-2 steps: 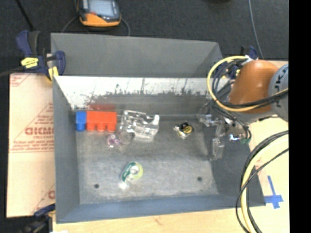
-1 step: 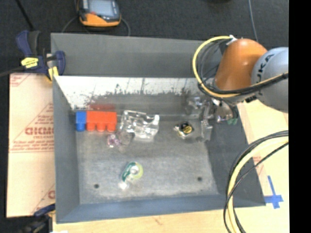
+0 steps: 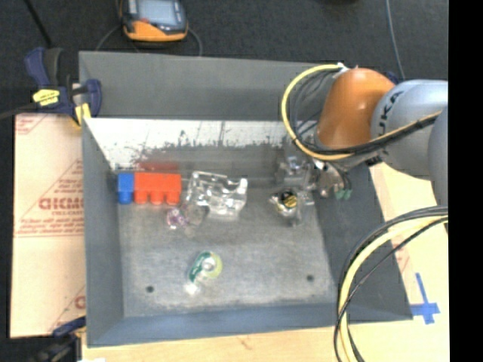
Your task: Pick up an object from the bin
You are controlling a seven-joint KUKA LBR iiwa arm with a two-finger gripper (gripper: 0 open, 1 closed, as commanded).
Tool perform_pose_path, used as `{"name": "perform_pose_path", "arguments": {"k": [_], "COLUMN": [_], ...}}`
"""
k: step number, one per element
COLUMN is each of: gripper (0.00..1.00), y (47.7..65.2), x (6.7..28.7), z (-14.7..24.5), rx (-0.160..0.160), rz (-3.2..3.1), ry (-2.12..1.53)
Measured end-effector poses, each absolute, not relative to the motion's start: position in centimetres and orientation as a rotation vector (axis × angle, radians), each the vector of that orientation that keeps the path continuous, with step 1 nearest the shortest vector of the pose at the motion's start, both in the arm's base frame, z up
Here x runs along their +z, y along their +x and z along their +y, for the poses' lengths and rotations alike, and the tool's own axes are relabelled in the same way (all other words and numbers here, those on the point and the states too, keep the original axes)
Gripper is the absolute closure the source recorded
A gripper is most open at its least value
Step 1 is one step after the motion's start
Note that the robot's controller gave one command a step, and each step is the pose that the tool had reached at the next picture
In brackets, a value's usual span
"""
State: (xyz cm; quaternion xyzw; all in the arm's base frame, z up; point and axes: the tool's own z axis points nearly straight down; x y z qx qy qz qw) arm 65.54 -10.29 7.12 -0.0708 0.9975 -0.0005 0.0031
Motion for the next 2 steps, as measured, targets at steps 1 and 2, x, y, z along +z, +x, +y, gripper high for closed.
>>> {"name": "perform_pose_path", "arguments": {"k": [1, 2], "gripper": [1.0, 1.0], "y": [65.6, 62.1], "x": [7.3, 23.8], "z": [-10.4, -12.9], "rx": [-0.002, -0.009], "rz": [3.126, 3.043], "ry": [-0.217, -0.742]}}
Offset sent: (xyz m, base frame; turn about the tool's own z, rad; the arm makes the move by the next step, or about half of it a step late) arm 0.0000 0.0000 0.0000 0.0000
